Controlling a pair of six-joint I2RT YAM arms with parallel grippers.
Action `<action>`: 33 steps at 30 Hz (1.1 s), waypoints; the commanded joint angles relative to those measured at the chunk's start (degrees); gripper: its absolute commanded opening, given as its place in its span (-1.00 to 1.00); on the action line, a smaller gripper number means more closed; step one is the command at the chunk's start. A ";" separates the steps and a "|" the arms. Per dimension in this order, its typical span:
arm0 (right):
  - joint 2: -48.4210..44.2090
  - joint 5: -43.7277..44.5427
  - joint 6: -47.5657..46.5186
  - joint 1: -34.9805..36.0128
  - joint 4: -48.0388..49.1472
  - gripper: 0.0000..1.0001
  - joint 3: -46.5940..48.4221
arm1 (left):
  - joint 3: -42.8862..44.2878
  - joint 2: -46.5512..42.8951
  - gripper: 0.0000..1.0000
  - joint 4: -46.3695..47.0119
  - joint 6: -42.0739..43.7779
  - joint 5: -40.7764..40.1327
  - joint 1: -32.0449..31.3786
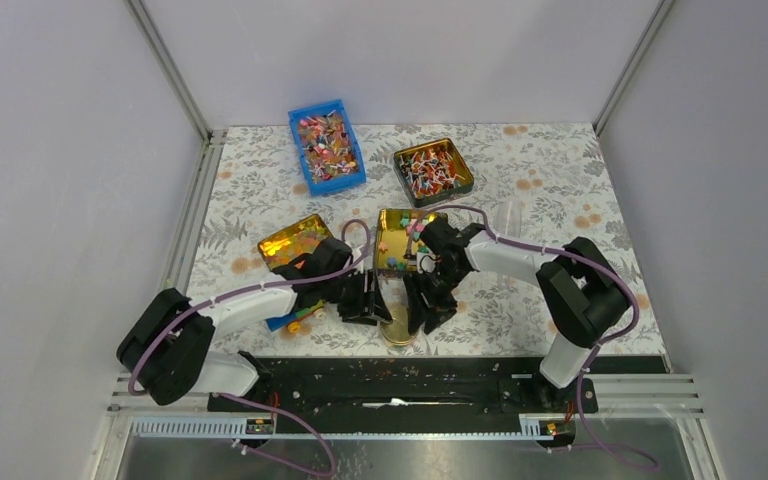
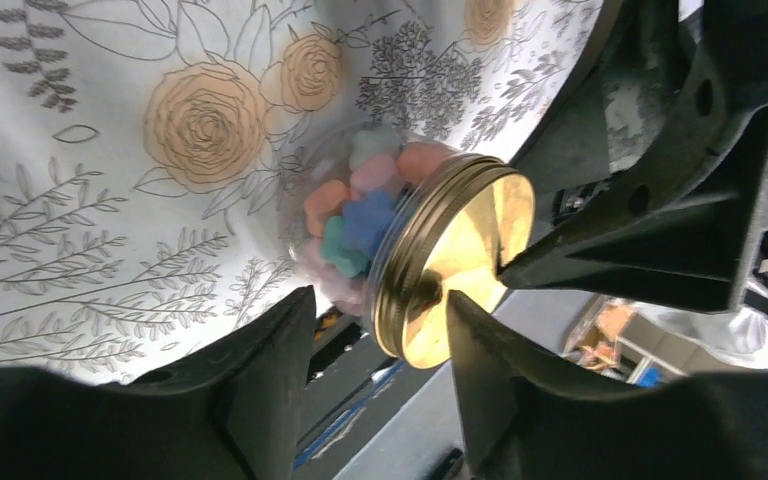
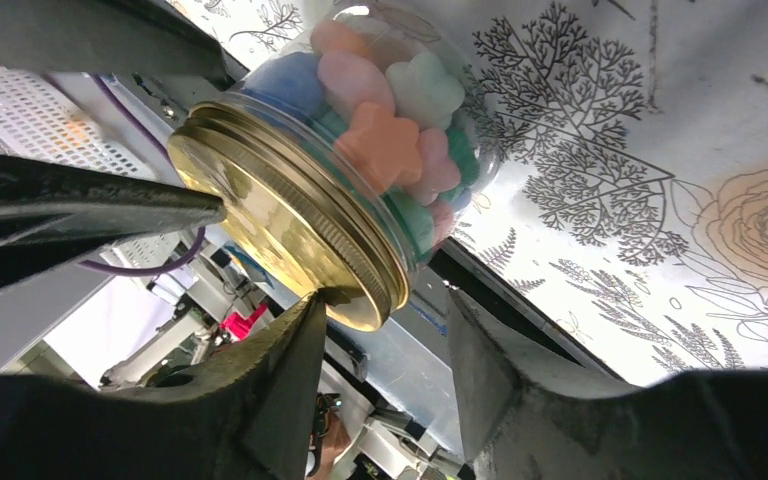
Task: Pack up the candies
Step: Close the bottle lid on the packing bottle.
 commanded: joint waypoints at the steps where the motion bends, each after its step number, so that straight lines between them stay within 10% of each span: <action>1: -1.65 7.94 -2.48 0.68 -0.73 0.14 -1.02 | 5.05 -2.46 0.13 -4.79 4.43 -5.28 -0.37; 13: -9.11 6.87 -0.89 0.67 -1.15 0.77 0.05 | 9.26 -20.95 0.91 -13.11 20.06 -23.28 -0.16; 26: -21.40 12.60 1.13 0.75 -1.12 0.99 0.69 | -20.88 -44.19 0.98 21.63 37.46 -4.06 -0.28; 33: -25.80 16.72 1.65 0.32 -1.23 0.99 -0.74 | -27.41 -37.63 0.98 34.82 39.98 2.44 -1.56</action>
